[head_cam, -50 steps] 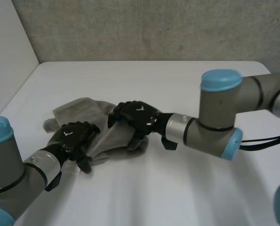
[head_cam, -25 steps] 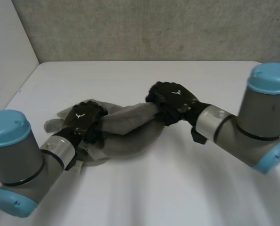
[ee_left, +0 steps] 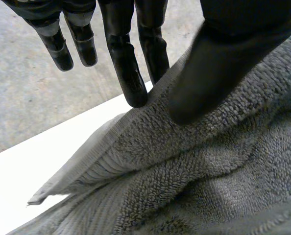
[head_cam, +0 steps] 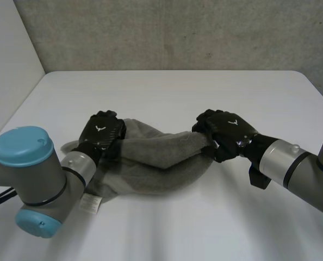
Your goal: Fold the towel.
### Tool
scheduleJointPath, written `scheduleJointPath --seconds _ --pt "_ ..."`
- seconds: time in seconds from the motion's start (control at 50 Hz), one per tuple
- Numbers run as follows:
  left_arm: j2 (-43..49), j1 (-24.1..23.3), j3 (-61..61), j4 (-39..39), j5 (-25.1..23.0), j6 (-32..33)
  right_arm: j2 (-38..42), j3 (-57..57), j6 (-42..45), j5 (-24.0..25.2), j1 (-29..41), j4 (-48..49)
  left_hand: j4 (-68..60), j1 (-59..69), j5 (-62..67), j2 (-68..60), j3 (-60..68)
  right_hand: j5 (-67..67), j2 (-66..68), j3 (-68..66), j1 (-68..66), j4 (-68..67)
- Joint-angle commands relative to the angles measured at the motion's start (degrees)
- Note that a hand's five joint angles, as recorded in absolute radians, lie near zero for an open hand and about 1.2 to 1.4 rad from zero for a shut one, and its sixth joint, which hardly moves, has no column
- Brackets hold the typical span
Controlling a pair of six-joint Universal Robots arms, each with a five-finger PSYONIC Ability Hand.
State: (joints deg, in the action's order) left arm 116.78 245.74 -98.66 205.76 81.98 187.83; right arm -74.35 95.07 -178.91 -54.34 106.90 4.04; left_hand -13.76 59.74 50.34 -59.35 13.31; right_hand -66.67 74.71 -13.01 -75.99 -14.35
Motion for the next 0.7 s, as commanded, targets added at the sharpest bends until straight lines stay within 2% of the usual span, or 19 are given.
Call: scheduleJointPath --seconds 0.02,0.06,0.2,0.22,0.24,0.28,0.3,0.34,0.46,0.5,0.56,0.64,0.7 --pt "2.14 0.00 1.72 -0.53 -1.74 -0.10 0.95 -1.47 0.06 0.11 -0.47 0.09 3.76 -23.04 -23.64 22.65 -3.31 -3.33 5.29 3.01 -4.01 4.35" --pt "2.14 0.00 1.63 -0.44 -1.74 -0.01 1.13 -1.47 0.06 0.20 -0.38 0.18 3.76 -25.95 -26.55 25.56 -3.31 -3.33 5.29 3.01 -4.01 4.35" --pt "3.01 0.00 2.16 0.17 -2.26 -0.10 2.10 -1.47 0.23 0.29 -0.56 0.18 3.76 -23.80 -24.40 23.41 -3.31 -3.33 5.29 3.01 -4.01 4.35" --pt "3.54 0.00 2.77 0.17 -2.27 -0.10 2.10 -1.47 0.23 0.29 -0.56 0.18 3.76 -17.79 -18.40 17.40 -3.31 -3.33 5.29 3.01 -4.01 4.35" --pt "3.54 0.00 2.77 0.17 -2.27 -0.10 2.19 -1.56 0.15 0.38 -0.56 0.18 3.76 -17.73 -18.34 17.34 -3.31 -3.33 5.29 3.01 -4.01 4.35" --pt "4.94 -0.09 4.35 0.17 -2.27 -0.10 2.36 -1.56 0.14 0.38 -0.64 0.18 3.76 1.68 1.08 -2.07 -3.31 -3.33 5.29 3.01 -4.01 4.35" --pt "4.95 -0.09 4.36 0.17 -2.27 -0.10 2.62 -1.64 0.14 0.46 -0.64 0.27 3.76 1.78 1.18 -2.17 -3.31 -3.33 5.29 3.01 -4.01 4.35" --pt "6.52 -0.09 6.72 0.17 -2.35 -0.10 2.98 -1.82 0.14 0.47 -0.64 0.35 3.76 20.19 19.59 -20.58 -3.31 -3.33 5.29 3.01 -4.01 4.35" --pt "8.82 -0.09 12.18 -0.36 -3.50 -0.10 4.29 -5.06 0.06 0.55 -0.91 0.53 3.76 20.26 19.66 -20.65 -3.31 -3.33 5.29 3.01 -4.01 4.35" --pt "8.91 -0.09 17.60 -1.14 -4.20 -0.10 4.74 -7.36 0.14 0.47 -0.91 0.62 3.76 20.26 19.66 -20.65 -3.31 -3.33 5.29 3.01 -4.01 4.35" --pt "8.46 -0.09 20.62 -2.11 -4.20 -0.10 5.96 -15.14 0.06 -0.06 -0.47 0.62 3.76 20.26 19.66 -20.65 -3.31 -3.33 5.29 3.01 -4.01 4.35" --pt "3.65 0.18 32.00 -4.48 -3.15 -0.18 5.88 -29.37 -0.03 -0.59 -0.29 1.58 3.76 20.26 19.66 -20.65 -3.31 -3.33 5.29 3.01 -4.01 4.35" --pt "-1.70 1.23 38.17 -4.40 -1.75 -0.27 5.00 -33.02 -0.21 -1.12 -0.20 3.52 3.76 20.26 19.66 -20.65 -3.31 -3.33 5.29 3.01 -4.01 4.35"
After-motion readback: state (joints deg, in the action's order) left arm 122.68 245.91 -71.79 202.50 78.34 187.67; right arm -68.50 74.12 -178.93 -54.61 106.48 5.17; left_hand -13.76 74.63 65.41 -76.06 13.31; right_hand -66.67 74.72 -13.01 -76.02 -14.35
